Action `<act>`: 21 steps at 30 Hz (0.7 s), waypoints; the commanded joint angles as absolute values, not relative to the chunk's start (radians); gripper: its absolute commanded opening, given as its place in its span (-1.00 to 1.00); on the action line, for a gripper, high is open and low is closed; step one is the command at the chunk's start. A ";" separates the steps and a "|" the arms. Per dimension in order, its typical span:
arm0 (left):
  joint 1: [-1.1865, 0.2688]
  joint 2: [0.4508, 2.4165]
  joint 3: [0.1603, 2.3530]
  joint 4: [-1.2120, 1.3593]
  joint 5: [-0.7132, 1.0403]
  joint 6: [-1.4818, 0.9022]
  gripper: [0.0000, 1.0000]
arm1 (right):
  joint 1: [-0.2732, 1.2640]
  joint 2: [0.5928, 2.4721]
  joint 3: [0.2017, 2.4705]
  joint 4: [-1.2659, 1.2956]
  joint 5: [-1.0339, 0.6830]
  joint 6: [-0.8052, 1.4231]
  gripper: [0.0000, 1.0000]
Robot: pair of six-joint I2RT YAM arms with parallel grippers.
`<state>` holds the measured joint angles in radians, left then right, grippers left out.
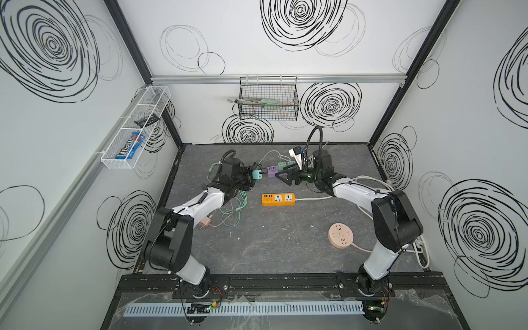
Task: Insert the plug
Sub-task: 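Bring the teal charger toward the right gripper with the left gripper, then grasp the teal charger with the right gripper while the left gripper opens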
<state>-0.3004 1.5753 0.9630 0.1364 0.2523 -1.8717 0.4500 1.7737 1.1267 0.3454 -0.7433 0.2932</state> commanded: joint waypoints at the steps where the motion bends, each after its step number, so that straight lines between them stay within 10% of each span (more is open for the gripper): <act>1: -0.307 1.586 0.979 0.202 0.264 -1.902 -1.00 | 0.501 1.810 1.174 0.421 -0.797 0.399 0.76; 21: -0.327 1.597 0.959 0.245 0.262 -1.963 -1.00 | 0.615 1.963 1.344 0.384 -0.612 0.408 0.43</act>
